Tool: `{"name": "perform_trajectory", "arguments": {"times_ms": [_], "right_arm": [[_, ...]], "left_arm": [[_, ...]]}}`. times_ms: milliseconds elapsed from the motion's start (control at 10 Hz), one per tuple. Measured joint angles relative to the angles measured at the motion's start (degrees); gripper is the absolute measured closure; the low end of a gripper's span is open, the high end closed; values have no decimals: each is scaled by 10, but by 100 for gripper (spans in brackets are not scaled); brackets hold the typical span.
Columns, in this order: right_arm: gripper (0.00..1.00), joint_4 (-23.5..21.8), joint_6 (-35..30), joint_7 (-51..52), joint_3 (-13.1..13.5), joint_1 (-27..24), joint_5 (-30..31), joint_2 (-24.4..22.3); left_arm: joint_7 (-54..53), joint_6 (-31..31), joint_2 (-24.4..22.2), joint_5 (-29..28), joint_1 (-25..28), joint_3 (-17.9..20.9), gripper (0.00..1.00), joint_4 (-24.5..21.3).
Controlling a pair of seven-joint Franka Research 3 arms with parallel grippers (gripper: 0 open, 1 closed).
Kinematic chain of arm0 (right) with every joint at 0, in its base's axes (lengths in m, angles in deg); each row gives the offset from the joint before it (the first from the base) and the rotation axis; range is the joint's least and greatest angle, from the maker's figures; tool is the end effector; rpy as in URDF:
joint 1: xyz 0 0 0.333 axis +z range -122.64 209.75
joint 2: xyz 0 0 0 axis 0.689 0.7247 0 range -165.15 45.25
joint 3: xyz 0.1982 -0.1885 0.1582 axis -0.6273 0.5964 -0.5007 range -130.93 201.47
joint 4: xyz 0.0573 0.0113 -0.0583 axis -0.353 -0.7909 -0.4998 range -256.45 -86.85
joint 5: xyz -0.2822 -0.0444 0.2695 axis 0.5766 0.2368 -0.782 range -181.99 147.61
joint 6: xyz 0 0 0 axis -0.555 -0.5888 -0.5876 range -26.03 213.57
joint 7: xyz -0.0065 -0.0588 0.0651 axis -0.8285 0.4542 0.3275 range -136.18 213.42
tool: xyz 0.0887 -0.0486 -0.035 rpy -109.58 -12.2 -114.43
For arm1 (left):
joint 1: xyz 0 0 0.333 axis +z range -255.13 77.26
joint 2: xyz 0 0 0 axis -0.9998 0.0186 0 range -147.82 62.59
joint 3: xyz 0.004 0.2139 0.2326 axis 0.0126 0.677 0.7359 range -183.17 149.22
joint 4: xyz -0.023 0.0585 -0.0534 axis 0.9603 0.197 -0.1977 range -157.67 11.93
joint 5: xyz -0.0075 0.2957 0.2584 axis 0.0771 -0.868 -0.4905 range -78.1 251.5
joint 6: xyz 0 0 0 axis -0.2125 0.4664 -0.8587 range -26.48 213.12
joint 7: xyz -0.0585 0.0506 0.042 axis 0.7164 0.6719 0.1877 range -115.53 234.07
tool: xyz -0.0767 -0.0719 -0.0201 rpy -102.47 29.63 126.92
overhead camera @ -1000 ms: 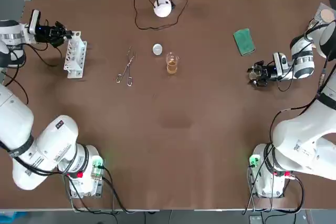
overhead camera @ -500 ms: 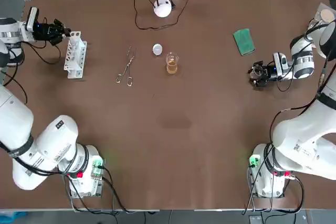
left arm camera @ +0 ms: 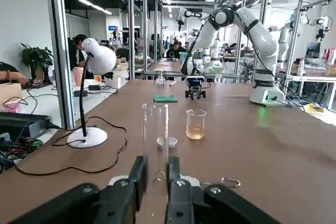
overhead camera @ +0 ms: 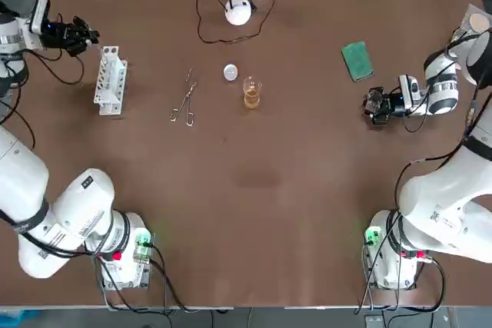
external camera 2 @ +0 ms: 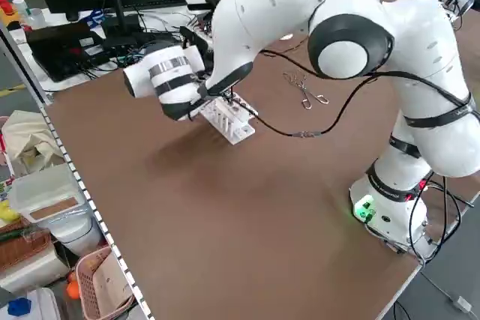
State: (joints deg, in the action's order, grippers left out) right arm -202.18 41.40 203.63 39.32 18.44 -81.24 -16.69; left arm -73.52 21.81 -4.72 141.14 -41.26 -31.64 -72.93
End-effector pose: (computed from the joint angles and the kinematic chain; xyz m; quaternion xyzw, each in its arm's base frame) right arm 0.4203 -0.1347 0.0513 -0.5755 -0.5181 -0.4495 0.4454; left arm 0.5545 0.2639 0.2864 0.5400 -0.5251 0.4661 0.4642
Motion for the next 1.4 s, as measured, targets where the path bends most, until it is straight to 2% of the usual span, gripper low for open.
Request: {"name": "perform_trajectory", "arguments": {"times_ms": [200, 700, 1000, 1400], "right_arm": [[62, -2, -3, -4, -7, 7, -11, 1], [62, -17, -5, -22, -39, 26, -71, 1], [62, -33, -6, -24, -40, 74, -124, -8], [62, -63, 1, -24, -40, 150, -213, -31]], "left_arm": [[28, 7, -24, 0, -10, -25, 79, 0], [63, 112, -41, -2, -128, -41, 79, -19], [102, 219, -78, -2, -176, -76, 79, -70], [188, 353, -132, -2, -285, -81, 79, -118]]}}
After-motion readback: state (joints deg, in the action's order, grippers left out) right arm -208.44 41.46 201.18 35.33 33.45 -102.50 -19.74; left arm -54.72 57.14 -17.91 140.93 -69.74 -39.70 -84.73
